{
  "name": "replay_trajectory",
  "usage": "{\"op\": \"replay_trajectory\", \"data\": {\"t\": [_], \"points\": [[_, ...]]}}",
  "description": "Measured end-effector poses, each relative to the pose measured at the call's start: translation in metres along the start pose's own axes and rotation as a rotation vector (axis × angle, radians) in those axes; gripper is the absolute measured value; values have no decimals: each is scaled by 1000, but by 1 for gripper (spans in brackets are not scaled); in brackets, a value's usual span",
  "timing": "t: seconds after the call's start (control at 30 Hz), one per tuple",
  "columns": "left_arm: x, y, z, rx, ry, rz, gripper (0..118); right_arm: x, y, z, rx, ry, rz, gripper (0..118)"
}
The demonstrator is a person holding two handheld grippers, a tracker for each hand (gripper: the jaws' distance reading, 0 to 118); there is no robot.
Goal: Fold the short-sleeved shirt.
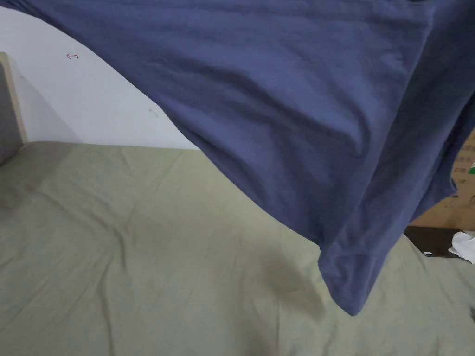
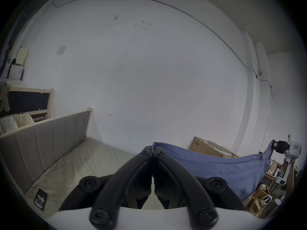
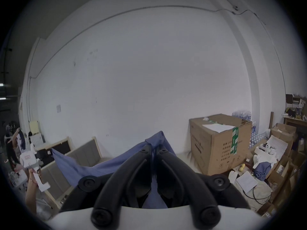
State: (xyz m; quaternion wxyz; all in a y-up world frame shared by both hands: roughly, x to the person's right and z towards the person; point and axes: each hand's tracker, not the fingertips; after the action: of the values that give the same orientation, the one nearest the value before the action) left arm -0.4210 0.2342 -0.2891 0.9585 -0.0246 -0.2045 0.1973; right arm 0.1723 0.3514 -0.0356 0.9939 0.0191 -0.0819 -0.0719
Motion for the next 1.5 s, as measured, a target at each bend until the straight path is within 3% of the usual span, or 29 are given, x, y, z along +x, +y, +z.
{"op": "replay_trajectory", "data": {"t": [0.1,0.43,0.47,0.6,0.8,0.9,1.1,1.3,1.5], "points": [[-1,4,4,33,-32,60,0,5,6,12,15,18,-47,4],[8,22,-22,-62,39,-33,0,8,2,11,-88,-34,5,4],[8,27,-28,-67,54,-45,0,-9,-4,-24,-105,-42,13,4],[11,49,-60,-116,98,-94,0,-21,3,-63,-141,-93,81,4],[17,76,-141,-155,246,-181,0,-29,11,-133,-195,-151,86,4],[21,83,-192,-146,302,-203,0,-40,14,-208,-199,-200,104,4],[18,73,-292,-131,430,-295,0,-55,6,-336,-165,-273,100,4],[6,59,-377,-90,506,-380,0,-62,1,-416,-86,-316,88,4],[-18,34,-425,-2,543,-293,0,-72,-19,-482,3,-305,32,4]]}}
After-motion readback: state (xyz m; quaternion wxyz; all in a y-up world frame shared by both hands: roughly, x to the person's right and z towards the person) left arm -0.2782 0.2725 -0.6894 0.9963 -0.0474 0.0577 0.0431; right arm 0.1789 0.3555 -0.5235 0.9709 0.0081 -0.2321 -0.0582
